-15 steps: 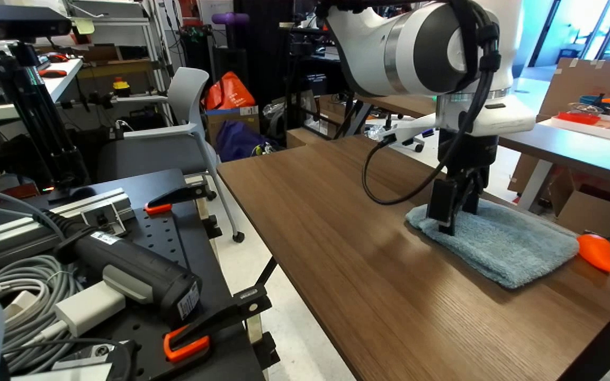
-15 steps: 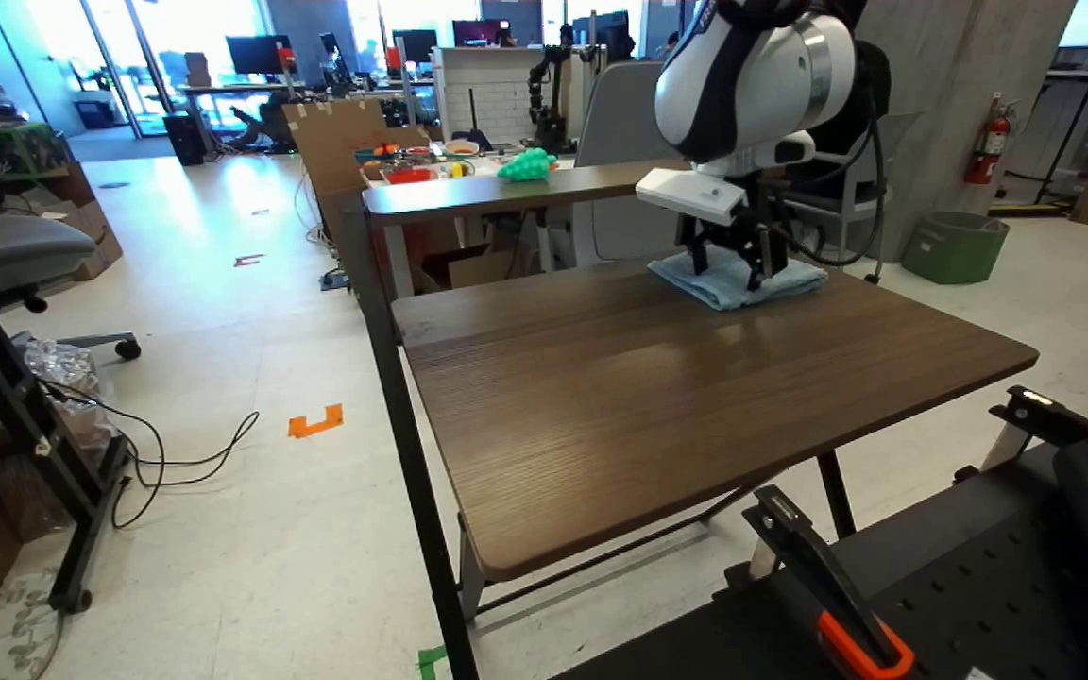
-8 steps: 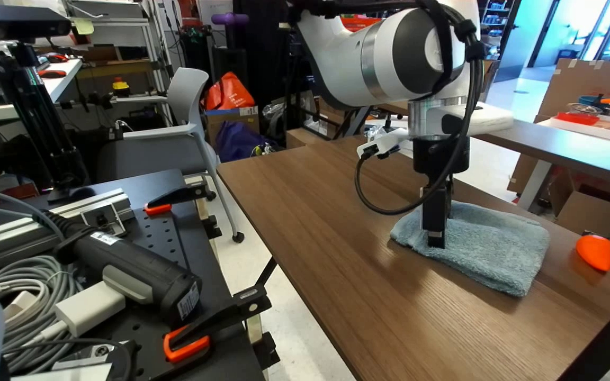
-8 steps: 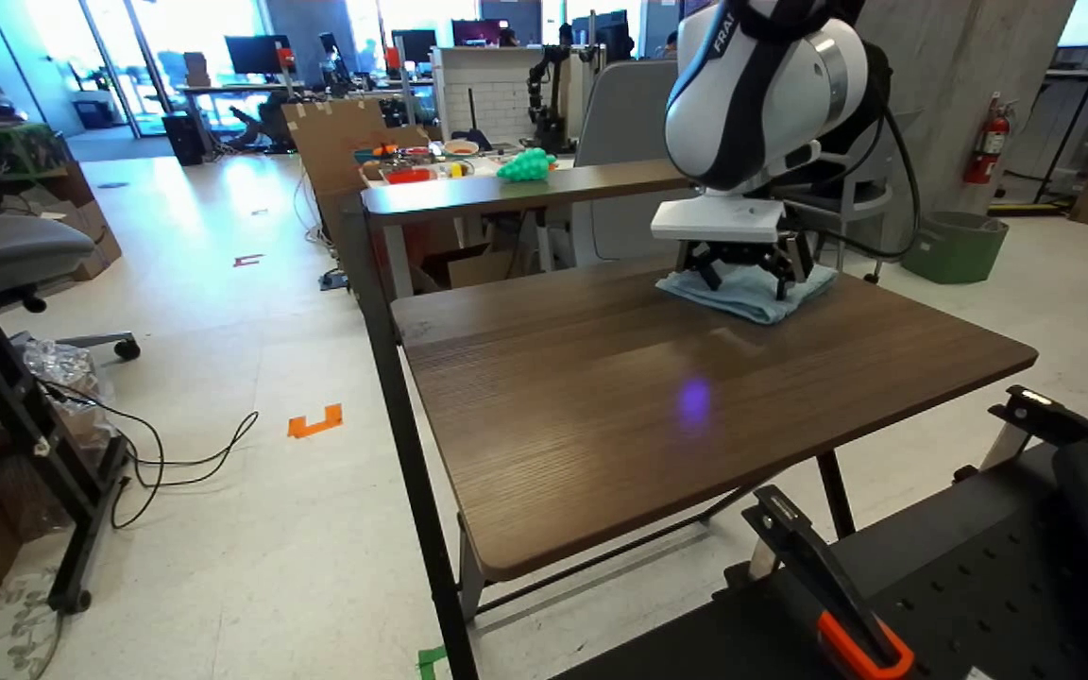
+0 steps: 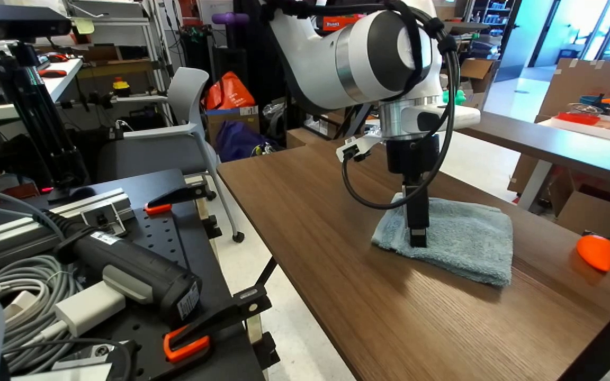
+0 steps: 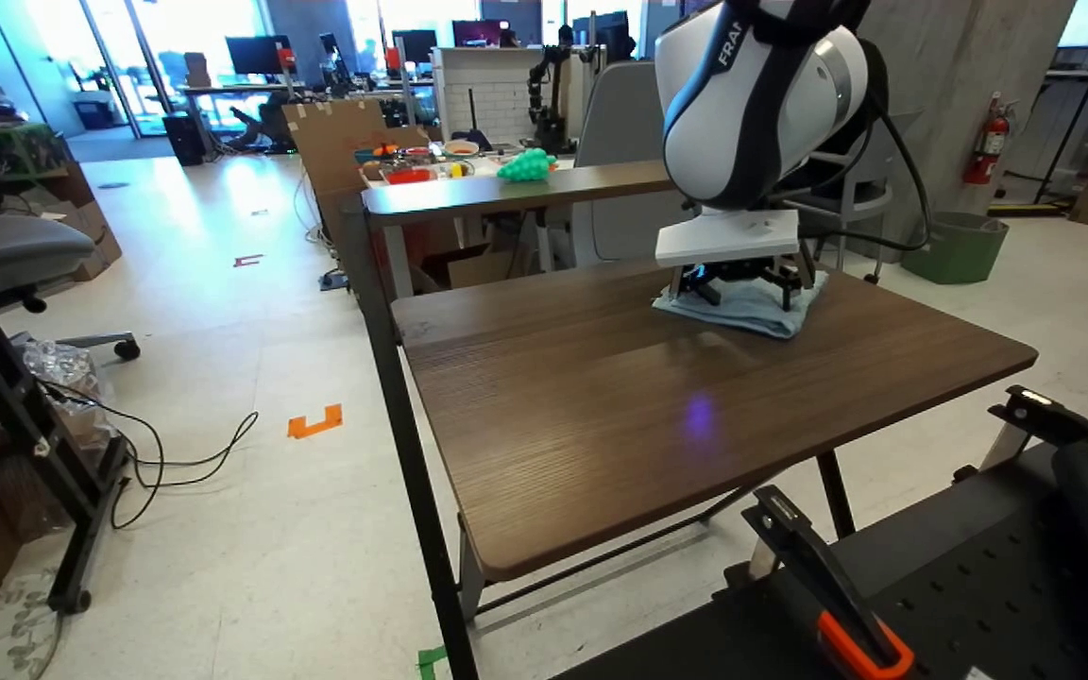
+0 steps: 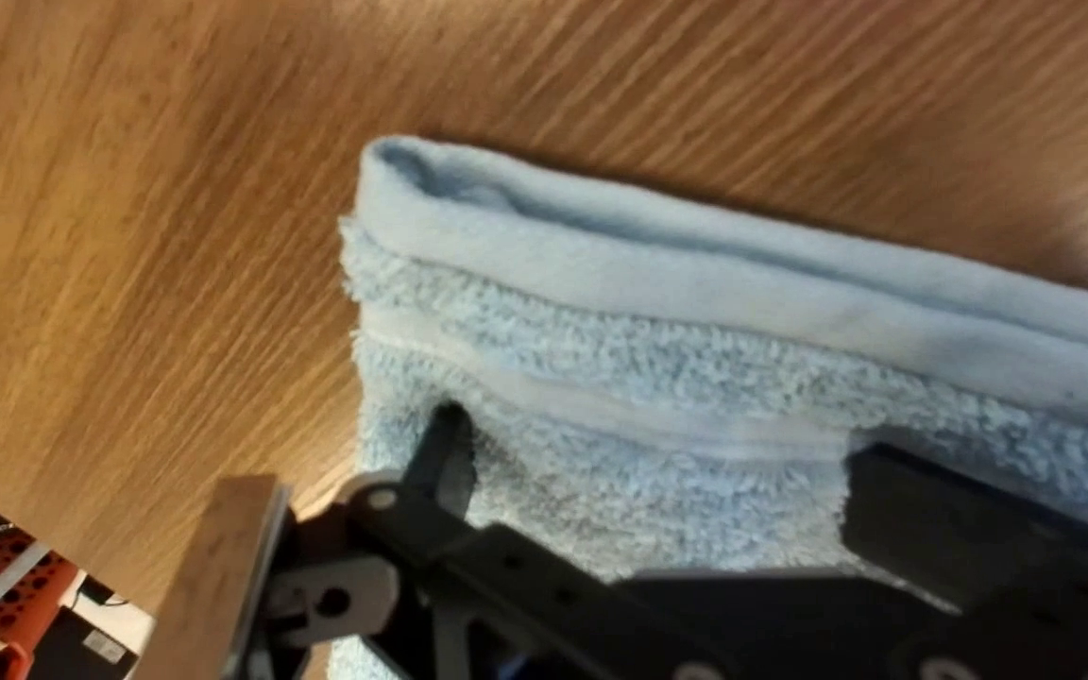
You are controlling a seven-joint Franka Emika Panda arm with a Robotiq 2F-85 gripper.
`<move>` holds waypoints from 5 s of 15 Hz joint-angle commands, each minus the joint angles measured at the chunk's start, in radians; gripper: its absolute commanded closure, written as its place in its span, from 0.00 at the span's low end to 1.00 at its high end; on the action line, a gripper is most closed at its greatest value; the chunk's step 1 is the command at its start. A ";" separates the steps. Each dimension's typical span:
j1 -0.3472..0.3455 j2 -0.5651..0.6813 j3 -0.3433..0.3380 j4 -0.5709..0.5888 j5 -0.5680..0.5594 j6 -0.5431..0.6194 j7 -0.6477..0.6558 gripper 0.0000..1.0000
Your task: Use the towel to wipe the table
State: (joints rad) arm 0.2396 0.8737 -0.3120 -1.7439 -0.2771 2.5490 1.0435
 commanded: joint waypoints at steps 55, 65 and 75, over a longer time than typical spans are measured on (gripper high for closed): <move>-0.161 -0.195 -0.017 -0.467 0.124 0.459 -0.741 0.00; 0.151 -0.056 -0.037 -0.262 0.101 -0.021 -0.467 0.00; 0.212 -0.016 0.017 -0.276 -0.043 0.108 -0.246 0.00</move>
State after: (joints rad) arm 0.4448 0.7217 -0.3356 -2.0452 -0.3101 2.5420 0.6789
